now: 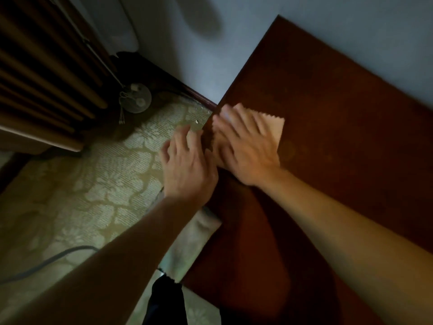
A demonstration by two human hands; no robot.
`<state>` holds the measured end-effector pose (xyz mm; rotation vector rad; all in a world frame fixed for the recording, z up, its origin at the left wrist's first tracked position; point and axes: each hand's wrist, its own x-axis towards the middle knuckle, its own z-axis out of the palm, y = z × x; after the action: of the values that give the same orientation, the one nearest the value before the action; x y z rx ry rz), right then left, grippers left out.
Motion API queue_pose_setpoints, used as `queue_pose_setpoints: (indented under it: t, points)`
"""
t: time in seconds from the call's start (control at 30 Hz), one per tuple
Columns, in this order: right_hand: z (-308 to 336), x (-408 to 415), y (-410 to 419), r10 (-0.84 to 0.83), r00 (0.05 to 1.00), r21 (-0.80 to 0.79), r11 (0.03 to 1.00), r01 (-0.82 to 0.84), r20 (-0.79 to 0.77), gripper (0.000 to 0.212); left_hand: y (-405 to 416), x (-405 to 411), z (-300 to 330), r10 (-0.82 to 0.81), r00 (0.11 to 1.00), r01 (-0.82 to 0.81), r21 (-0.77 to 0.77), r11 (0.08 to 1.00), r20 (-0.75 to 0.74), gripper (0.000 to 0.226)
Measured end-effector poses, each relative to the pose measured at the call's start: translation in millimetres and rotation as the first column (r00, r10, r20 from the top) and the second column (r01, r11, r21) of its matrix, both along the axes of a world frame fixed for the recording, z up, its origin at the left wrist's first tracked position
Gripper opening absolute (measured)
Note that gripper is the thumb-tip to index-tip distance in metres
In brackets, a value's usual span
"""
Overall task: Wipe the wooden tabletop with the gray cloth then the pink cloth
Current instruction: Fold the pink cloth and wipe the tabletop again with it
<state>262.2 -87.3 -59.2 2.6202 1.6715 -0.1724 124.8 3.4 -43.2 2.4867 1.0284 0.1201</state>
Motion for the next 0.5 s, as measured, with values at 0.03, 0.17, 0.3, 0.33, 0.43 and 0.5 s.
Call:
queue_pose_setpoints:
  t: [0.03,0.17,0.3,0.33,0.43,0.5]
  points:
    - [-0.9,21.7,8.1,-0.047,0.999,0.004,0.999,0.047,0.008,0.064,3.2,17.0,-0.6,-0.006,1.0,0.006,0.007,1.0,0.003,0.044]
    - [3.7,99.6,38.9,-0.304,0.953,0.026,0.953,0.303,0.011,0.066,4.1,64.4,-14.6,0.027,0.995,-0.025,0.025,0.999,-0.097,0.051]
    - [4.0,98.8,42.3,-0.309,0.951,0.061,0.949,0.31,-0.031,0.066,-1.7,69.1,-25.1,0.086,0.989,-0.082,0.037,0.996,-0.124,0.054]
    - [3.6,86.0,34.7,-0.289,0.956,0.07,0.954,0.292,-0.049,0.067,-1.5,68.7,-25.8,0.082,0.99,-0.08,0.025,0.996,-0.118,0.054]
    - [1.1,43.5,7.8,-0.177,0.983,0.085,0.98,0.181,-0.058,0.067,-1.5,68.4,-24.9,0.075,0.991,-0.071,0.032,0.997,-0.115,0.055]
    - [2.0,40.1,2.8,-0.108,0.992,0.064,0.992,0.111,-0.058,0.068,-1.9,68.4,-23.0,0.075,0.99,-0.073,0.027,0.997,-0.119,0.056]
